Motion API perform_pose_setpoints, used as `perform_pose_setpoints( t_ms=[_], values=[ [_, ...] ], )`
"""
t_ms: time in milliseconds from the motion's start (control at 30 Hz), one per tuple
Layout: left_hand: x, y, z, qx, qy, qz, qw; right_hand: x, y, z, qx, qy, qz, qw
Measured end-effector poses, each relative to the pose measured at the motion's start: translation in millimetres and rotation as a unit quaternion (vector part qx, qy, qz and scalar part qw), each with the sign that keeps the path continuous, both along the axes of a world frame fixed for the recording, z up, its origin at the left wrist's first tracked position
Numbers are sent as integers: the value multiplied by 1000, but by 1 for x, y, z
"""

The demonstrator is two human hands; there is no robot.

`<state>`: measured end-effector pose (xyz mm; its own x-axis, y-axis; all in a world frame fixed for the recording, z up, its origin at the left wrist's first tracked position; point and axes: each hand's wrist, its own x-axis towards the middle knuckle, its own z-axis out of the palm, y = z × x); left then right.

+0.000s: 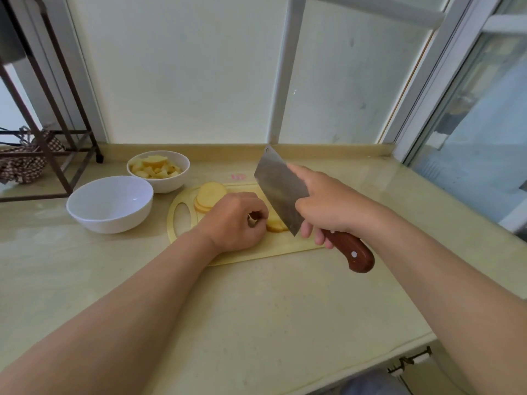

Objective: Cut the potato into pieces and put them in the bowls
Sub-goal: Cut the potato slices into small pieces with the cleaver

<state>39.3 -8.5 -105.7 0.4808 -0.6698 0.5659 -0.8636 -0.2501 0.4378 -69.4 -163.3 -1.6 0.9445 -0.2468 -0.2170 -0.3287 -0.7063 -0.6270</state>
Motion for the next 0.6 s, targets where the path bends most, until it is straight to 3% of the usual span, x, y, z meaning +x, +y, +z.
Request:
perform_pose_setpoints(
  t_ms=[600],
  values=[
    [1, -1, -2, -10, -6, 1, 1000, -17, 13, -4, -43, 30, 39, 998]
  ],
)
